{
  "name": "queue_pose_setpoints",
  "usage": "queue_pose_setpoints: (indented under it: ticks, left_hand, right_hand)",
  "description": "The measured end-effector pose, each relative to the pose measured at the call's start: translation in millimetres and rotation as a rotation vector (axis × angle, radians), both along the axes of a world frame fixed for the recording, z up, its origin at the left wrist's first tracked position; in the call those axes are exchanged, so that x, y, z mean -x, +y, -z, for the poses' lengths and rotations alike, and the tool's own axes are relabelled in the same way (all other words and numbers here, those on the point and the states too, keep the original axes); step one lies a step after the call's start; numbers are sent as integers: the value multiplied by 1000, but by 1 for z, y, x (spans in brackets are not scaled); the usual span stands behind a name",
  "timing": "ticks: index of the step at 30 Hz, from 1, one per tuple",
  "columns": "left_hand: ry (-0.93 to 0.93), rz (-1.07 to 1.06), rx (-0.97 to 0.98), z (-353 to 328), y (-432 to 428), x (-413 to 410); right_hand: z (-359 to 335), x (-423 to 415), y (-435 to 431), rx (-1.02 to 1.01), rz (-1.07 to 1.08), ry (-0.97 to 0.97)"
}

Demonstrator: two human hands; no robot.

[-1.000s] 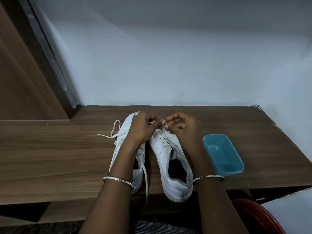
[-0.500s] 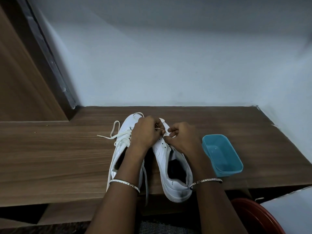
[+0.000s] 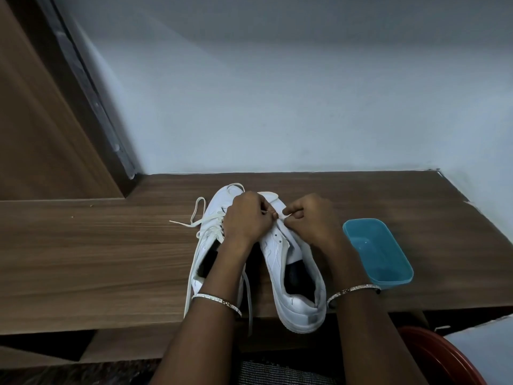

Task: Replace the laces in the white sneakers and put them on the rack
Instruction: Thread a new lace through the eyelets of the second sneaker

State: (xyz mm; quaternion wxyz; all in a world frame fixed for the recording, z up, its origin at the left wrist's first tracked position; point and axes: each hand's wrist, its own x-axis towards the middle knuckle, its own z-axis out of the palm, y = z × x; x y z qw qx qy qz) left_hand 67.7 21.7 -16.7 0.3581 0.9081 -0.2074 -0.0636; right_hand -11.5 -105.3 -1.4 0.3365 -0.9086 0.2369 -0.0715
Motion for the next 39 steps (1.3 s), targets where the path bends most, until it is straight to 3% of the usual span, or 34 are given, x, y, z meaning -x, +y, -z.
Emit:
queue_pose_setpoints:
  ticks: [10,13,28,36,39]
  left_hand:
    - [50,-81,-17,2,-6,3]
    - [-2,-120,-50,5,-13,8]
    - [137,-143,143,7,-12,15]
    - [95,-161,169,8,-9,13]
    - [70,-127,145,8,-10,11]
  right_hand:
    - [12,2,-5,-356,198,-142]
    - [14,4,-7,-391,212,-144]
    - [14,6,-12,-601,201,-145]
    - [26,0,-10,-705,231,-144]
    - [28,-2,-9,-588,209,-129]
